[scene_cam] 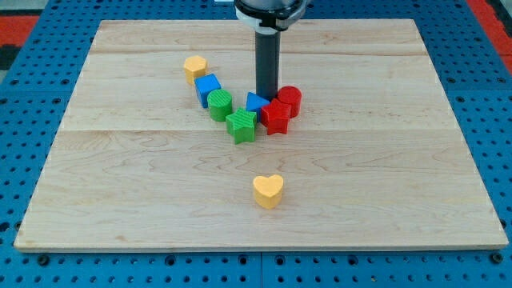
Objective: Separate green circle and triangle from each other
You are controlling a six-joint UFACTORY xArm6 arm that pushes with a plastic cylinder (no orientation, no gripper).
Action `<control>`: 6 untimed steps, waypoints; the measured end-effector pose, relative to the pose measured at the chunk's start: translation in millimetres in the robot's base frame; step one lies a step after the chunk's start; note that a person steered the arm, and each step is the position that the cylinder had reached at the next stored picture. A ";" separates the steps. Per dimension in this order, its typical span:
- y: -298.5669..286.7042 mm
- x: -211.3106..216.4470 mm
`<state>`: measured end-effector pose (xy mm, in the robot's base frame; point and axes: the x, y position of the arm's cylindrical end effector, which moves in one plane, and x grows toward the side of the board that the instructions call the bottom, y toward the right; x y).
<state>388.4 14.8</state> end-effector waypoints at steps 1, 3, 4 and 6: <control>-14.1 20.9; -45.5 -4.1; -69.0 10.3; -32.7 47.6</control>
